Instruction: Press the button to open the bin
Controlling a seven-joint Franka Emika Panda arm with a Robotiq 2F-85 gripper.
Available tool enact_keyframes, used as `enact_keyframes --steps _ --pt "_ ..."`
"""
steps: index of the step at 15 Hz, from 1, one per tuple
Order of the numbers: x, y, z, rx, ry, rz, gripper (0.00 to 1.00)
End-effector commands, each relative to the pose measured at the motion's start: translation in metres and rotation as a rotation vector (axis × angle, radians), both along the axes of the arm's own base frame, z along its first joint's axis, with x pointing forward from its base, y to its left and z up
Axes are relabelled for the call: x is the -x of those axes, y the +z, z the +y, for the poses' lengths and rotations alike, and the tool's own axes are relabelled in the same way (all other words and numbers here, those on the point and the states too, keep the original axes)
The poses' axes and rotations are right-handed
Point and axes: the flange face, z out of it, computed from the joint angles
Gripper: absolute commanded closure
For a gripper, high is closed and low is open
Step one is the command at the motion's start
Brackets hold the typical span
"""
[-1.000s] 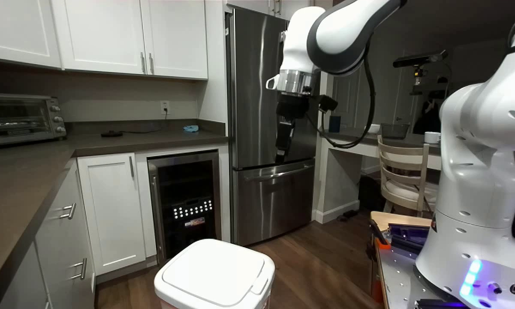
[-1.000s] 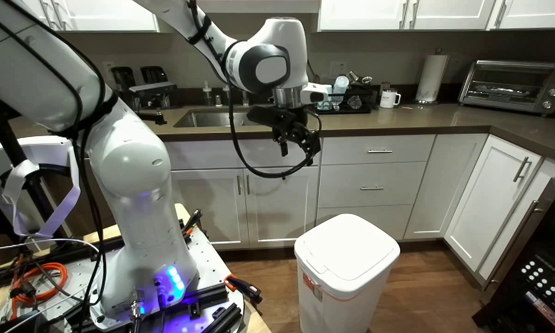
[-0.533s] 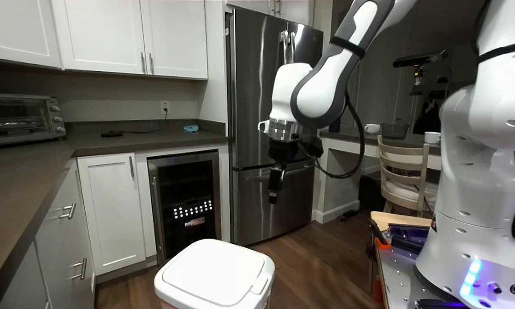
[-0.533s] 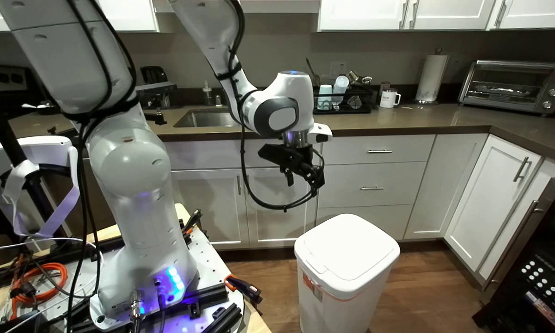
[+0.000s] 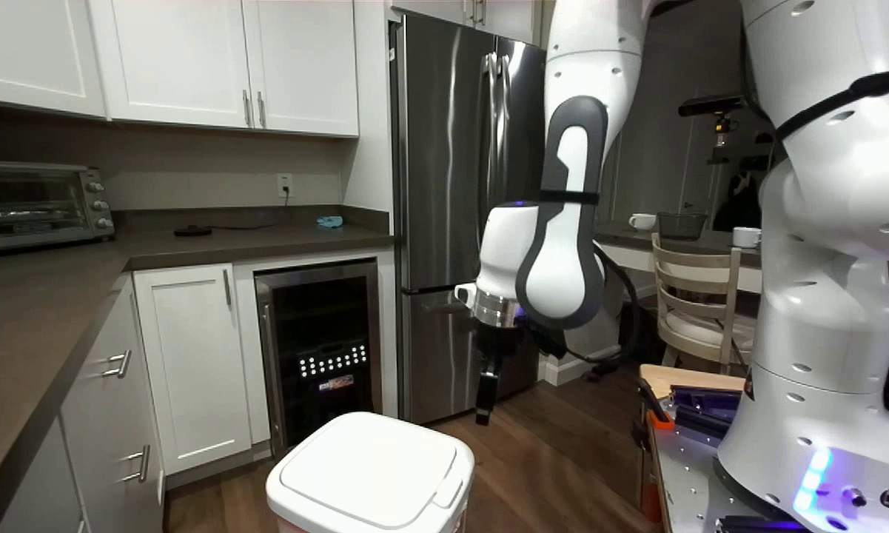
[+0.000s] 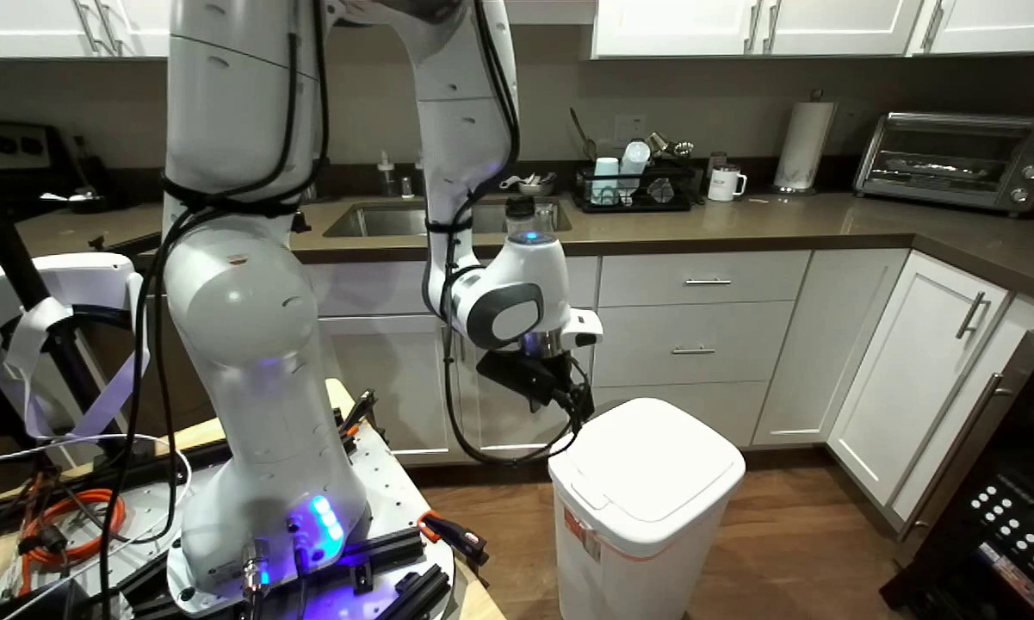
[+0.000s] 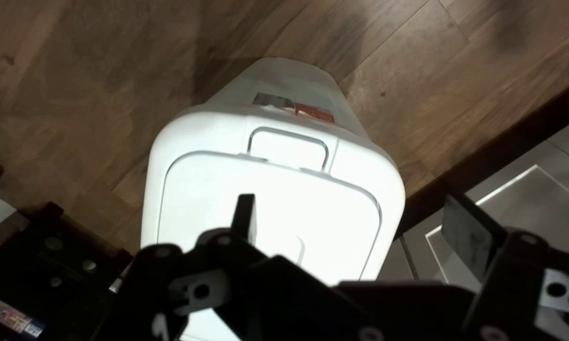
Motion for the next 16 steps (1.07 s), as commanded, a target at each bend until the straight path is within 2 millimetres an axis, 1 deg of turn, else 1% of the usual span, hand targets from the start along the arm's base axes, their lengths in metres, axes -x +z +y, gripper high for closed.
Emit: enact_keyframes --steps 1,3,4,5,7,10,12,16 --pt "0.029 -0.054 -0.005 0.026 0.011 0.006 0.00" --pt "0.046 -0.077 -0.005 0.039 0.005 0.002 0.00" --pt "0.032 -0.062 -0.004 0.034 0.002 0.022 0.00" --pt "0.036 -0.076 -0.002 0.033 -0.004 0.047 0.00" --pt "0.030 -0.087 0.001 0.030 -0.008 0.063 0.00" --pt "0.015 -0.099 0.005 0.027 -0.016 0.061 0.00" --pt "0.007 -0.114 0.004 0.030 -0.020 0.065 0.00" --pt "0.010 -0.159 -0.009 0.040 -0.050 0.106 0.00"
